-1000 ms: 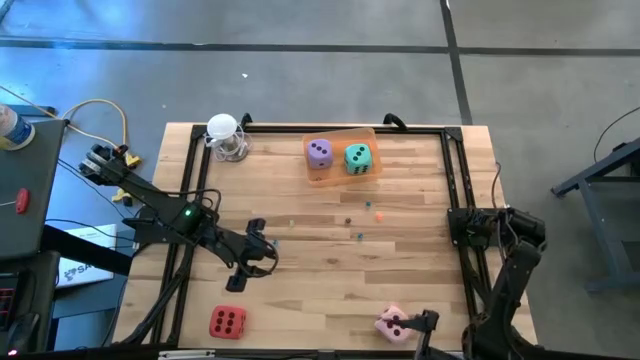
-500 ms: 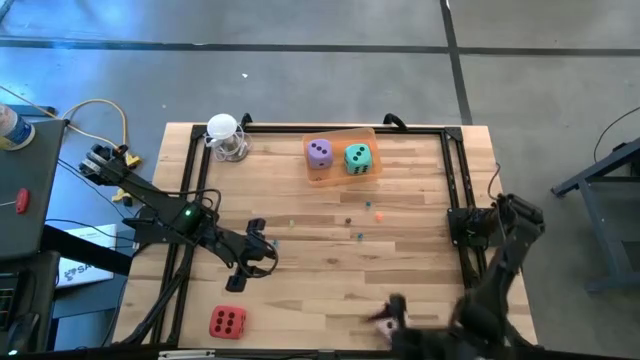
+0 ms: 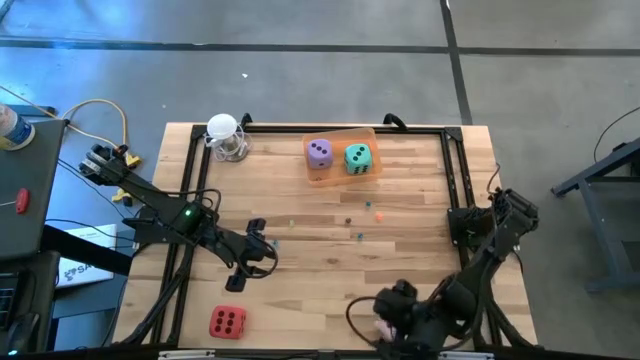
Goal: Pick & Place Dice
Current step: Put the big pink die into the orange bin
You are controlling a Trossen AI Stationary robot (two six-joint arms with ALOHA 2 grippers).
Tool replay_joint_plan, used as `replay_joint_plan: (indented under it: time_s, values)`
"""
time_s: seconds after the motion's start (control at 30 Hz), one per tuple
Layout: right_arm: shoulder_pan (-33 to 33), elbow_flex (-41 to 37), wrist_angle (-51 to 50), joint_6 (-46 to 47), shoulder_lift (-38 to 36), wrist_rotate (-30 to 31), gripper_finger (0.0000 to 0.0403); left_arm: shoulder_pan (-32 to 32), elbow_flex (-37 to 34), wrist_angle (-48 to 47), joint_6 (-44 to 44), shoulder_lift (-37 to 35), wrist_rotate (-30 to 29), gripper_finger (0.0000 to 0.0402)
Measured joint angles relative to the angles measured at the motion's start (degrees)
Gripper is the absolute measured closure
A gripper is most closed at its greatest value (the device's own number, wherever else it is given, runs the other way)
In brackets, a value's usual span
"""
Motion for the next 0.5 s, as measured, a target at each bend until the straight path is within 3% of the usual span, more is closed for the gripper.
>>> replay_joint_plan:
  time_s: [0.17,0.5]
  values:
    - [0.6,0.0,-8.3,11.0,1.6,-3.8,0.0003,0.0,0.0,0.0,0.0,0.0,0.0,0.0218]
    - [-0.9,0.0,-15.4,17.0,8.3,-14.4,0.0003,0.0,0.0,0.0,0.7,0.0,-0.1,0.0218]
